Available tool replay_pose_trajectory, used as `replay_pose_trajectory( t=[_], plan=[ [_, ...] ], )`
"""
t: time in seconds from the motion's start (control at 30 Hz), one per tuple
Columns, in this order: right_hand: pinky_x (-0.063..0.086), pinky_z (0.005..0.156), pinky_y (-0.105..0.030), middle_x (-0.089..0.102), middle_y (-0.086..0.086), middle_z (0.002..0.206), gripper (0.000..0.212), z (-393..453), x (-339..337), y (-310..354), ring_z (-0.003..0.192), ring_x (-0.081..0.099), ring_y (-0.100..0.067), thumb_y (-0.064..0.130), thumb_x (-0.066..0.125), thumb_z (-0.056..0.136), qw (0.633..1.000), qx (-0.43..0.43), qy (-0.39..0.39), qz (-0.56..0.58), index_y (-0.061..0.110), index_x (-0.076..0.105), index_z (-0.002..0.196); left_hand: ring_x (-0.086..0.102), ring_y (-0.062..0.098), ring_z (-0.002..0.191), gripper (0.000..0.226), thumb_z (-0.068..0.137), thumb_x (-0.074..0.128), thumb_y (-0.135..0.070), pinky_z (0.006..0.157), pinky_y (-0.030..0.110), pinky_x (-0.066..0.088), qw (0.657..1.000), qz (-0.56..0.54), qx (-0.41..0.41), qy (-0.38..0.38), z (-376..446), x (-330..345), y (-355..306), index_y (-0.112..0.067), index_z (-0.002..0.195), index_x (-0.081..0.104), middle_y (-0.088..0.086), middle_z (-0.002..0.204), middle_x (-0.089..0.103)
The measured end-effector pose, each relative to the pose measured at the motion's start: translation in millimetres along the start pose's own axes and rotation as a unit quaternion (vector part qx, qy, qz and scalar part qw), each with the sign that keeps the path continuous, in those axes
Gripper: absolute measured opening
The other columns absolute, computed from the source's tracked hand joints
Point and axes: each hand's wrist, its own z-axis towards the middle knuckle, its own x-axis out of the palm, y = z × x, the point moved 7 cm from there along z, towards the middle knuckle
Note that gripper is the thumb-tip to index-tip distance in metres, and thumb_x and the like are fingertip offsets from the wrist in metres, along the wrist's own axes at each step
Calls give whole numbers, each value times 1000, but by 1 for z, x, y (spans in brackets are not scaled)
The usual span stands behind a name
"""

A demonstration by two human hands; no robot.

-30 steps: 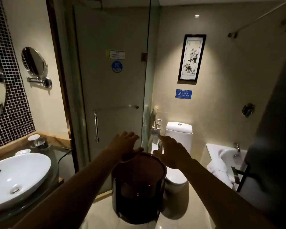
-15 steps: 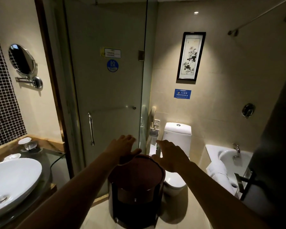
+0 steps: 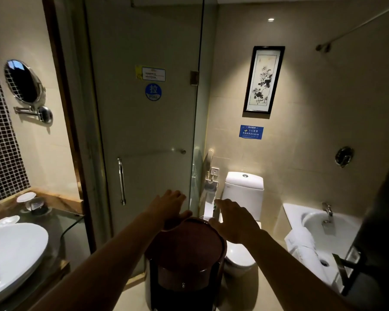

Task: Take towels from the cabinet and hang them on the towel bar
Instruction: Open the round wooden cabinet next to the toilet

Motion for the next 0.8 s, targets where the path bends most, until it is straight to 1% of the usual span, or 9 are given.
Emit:
replay_pose_trajectory(
  t=[0.07, 0.13, 0.2, 0.37, 0.47, 0.53, 0.6, 0.67, 0.8],
  plan=[
    [36, 109, -39, 45, -3, 149, 65, 9, 3, -4, 135, 44, -26, 52, 50, 96, 1000, -2, -2, 20, 21, 32, 150, 32, 27, 141, 64, 99, 40, -54, 111, 47, 34, 1000, -2, -2, -9, 10, -3, 0, -16, 149, 33, 6, 156, 33],
    [34, 112, -40, 40, -2, 154, 68, 18, 11, -5, 138, 41, -26, 53, 50, 95, 999, -4, 5, 33, 23, 30, 152, 34, 26, 140, 63, 99, 42, -54, 110, 47, 35, 1000, -1, 1, -11, 19, -3, 0, -16, 149, 34, 6, 155, 35],
    [32, 114, -41, 35, -2, 159, 69, 29, 18, -5, 142, 37, -26, 56, 48, 95, 1000, -7, 10, 28, 24, 29, 153, 34, 26, 139, 63, 98, 43, -54, 111, 47, 35, 1000, -4, 2, -9, 28, -2, 3, -17, 148, 35, 5, 154, 36],
    [30, 114, -41, 34, -3, 159, 67, 53, 27, -7, 143, 36, -26, 54, 47, 95, 1000, -10, 8, 17, 24, 29, 153, 34, 25, 139, 62, 97, 45, -53, 111, 46, 34, 1000, -17, -2, -4, 48, 8, 20, -17, 148, 37, 5, 154, 36],
    [33, 112, -41, 40, -2, 155, 66, 65, 35, -14, 139, 41, -26, 55, 47, 95, 1000, 1, 17, 13, 23, 32, 151, 35, 25, 138, 62, 97, 46, -53, 110, 45, 35, 1000, -14, -3, -3, 62, 15, 31, -18, 148, 37, 4, 153, 37],
    [38, 105, -39, 48, -2, 145, 64, 75, 40, -23, 130, 48, -25, 56, 47, 93, 1000, 12, 15, 17, 23, 36, 147, 35, 26, 138, 63, 97, 45, -53, 110, 45, 35, 1000, -11, -7, -3, 72, 19, 36, -18, 148, 37, 4, 153, 37],
    [40, 102, -38, 51, -2, 139, 62, 83, 44, -29, 125, 51, -25, 55, 46, 93, 1000, 13, 19, 14, 22, 38, 145, 36, 27, 137, 63, 97, 44, -54, 110, 46, 35, 1000, -4, -11, 6, 81, 23, 38, -17, 148, 37, 5, 153, 38],
    [38, 105, -39, 49, -2, 143, 64, 93, 48, -33, 129, 49, -26, 54, 46, 94, 1000, 10, 20, 15, 21, 36, 147, 35, 27, 138, 63, 98, 44, -53, 111, 46, 34, 1000, 0, -11, 5, 89, 25, 40, -17, 149, 35, 6, 153, 37],
    [30, 114, -40, 35, -3, 159, 67, 112, 52, -37, 143, 37, -25, 54, 46, 96, 1000, -6, 20, 17, 22, 30, 153, 31, 27, 142, 66, 99, 44, -52, 114, 45, 30, 1000, -1, -13, -2, 102, 26, 39, -17, 152, 28, 6, 158, 31]
  ],
)
